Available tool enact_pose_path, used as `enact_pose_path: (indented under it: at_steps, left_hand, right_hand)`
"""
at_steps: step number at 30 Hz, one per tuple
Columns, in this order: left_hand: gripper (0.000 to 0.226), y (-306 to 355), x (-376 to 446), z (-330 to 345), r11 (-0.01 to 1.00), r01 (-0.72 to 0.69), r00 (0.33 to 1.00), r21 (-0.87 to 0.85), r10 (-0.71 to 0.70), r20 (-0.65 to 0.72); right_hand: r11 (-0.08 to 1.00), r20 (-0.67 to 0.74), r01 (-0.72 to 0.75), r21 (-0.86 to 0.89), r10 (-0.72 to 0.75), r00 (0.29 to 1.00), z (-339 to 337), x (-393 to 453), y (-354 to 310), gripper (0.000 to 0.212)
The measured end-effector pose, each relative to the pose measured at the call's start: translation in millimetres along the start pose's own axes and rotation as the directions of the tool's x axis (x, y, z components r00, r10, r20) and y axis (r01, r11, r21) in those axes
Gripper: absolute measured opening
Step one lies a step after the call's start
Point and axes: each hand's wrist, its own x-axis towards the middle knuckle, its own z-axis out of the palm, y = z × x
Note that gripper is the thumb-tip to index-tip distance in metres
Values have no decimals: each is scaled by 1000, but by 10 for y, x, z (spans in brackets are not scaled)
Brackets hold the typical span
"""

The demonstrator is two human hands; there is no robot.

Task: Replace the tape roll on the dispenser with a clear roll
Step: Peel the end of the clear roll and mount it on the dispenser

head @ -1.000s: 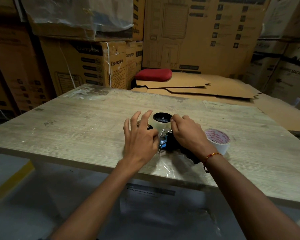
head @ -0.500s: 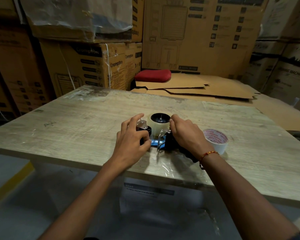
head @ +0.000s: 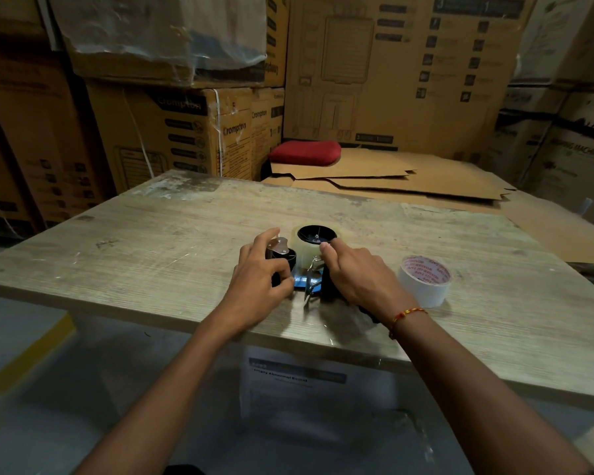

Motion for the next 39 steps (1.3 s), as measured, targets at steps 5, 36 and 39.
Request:
enact_pose_path:
  at_steps: [5,36,39]
  left_hand:
    - [24,-6,-45,-49,999,-2,1000,-50,1,-23]
    - [16,-337,19,-526,991,123,992,-61,-125,-19]
    - [13,-364,-18,-541,986,127,991,-106,-131,-30]
  right_hand:
    - [1000,7,-3,15,3,1000,-14,-4,-15,40]
    - [999,7,1,-37,-1,1000,15,150,65,43]
    - [999,3,-3,-53,3,1000,16,156,69,44]
